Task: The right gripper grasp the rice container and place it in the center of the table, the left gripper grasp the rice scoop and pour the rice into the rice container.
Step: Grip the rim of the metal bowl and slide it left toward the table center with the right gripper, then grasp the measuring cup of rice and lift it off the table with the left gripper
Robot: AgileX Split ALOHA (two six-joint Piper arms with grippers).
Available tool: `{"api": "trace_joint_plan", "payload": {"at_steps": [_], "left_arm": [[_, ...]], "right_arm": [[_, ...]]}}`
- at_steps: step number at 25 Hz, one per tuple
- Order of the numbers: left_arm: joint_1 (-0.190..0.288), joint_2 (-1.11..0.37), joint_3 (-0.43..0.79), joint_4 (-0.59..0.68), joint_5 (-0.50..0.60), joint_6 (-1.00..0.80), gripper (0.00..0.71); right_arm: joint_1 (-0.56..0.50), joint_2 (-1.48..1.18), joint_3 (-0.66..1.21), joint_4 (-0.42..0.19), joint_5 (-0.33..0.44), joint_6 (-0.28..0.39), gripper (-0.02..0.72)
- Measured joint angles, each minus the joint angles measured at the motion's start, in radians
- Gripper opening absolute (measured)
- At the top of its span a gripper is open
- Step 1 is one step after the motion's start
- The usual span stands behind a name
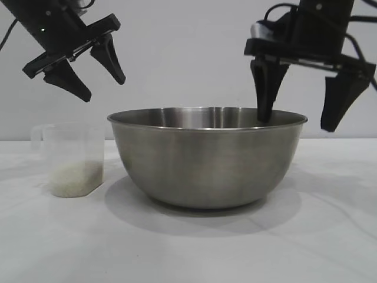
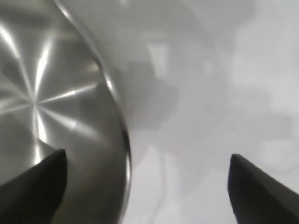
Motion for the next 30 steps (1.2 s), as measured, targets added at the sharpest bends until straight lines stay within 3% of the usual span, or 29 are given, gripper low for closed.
{"api": "trace_joint_plan", "payload": {"at_steps": [2, 4, 12, 15, 20, 30], "left_arm": [[0.000, 0.000, 0.000, 0.000, 0.000, 0.000, 0.487], [0.000, 0.000, 0.000, 0.000, 0.000, 0.000, 0.487], [0.000, 0.000, 0.000, 0.000, -0.002, 0.000, 0.487], [0.000, 0.000, 0.000, 0.000, -0.002, 0.000, 0.487], [0.000, 0.000, 0.000, 0.000, -0.006, 0.000, 0.487], [0.000, 0.000, 0.000, 0.000, -0.025, 0.000, 0.487]], "right_arm": [[-0.021, -0.027, 0.000, -0.003, 0.034, 0.001, 0.602], [-0.050, -0.057, 0.000, -0.011, 0.048, 0.001, 0.547], [-0.104, -0.245, 0.032, -0.050, 0.061, 0.002, 0.550], [-0.104, -0.339, 0.106, -0.062, 0.064, 0.009, 0.550], [-0.104, -0.543, 0.260, -0.090, 0.069, 0.078, 0.550], [-0.104, -1.034, 0.607, -0.094, 0.078, 0.104, 0.550]]}}
